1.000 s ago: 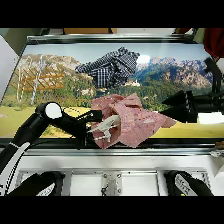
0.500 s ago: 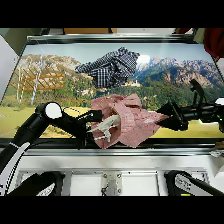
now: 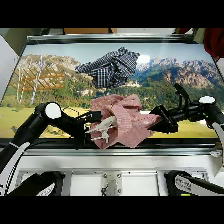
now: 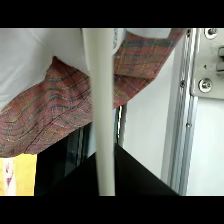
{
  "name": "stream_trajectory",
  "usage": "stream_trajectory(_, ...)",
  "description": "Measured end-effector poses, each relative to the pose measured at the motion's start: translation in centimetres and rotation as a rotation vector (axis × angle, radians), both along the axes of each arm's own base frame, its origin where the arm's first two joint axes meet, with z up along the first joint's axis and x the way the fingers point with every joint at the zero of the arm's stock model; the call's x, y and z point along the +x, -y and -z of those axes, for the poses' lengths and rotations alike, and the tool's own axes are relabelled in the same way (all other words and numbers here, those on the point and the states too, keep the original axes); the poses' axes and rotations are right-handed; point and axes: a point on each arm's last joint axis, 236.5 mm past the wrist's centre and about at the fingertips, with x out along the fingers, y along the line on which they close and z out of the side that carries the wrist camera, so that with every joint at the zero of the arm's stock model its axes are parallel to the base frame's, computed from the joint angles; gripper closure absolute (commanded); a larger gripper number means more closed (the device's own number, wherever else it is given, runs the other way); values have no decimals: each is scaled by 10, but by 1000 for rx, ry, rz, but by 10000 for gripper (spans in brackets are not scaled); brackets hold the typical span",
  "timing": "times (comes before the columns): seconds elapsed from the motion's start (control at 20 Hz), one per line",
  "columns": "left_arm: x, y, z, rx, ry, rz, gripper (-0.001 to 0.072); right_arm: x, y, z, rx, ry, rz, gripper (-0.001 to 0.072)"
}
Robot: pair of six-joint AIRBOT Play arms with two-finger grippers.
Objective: Fold the clothes and pants, and hang the long-sleeved shirts on hangers.
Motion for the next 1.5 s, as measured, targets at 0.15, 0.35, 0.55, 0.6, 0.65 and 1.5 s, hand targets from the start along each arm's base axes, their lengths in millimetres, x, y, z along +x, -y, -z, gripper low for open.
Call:
stream_trajectory(0.15,1,0,0,1,4,-2,697,1,-3,2,-5,2,-1,101)
stream_trajectory(0.35,3,-1,1,6,13,-5,697,1,-5,2,-5,3,-1,102)
stream_trajectory(0.55,4,-1,2,7,16,-6,697,1,-5,2,-4,3,-3,102)
stream_trajectory(0.6,4,-1,2,8,17,-6,697,1,-5,2,-4,3,-3,101)
stream_trajectory(0.65,4,-1,2,8,17,-6,697,1,-5,2,-4,3,-3,102)
stream_trajectory(1.5,4,-1,2,8,17,-6,697,1,-5,2,-4,5,-4,701)
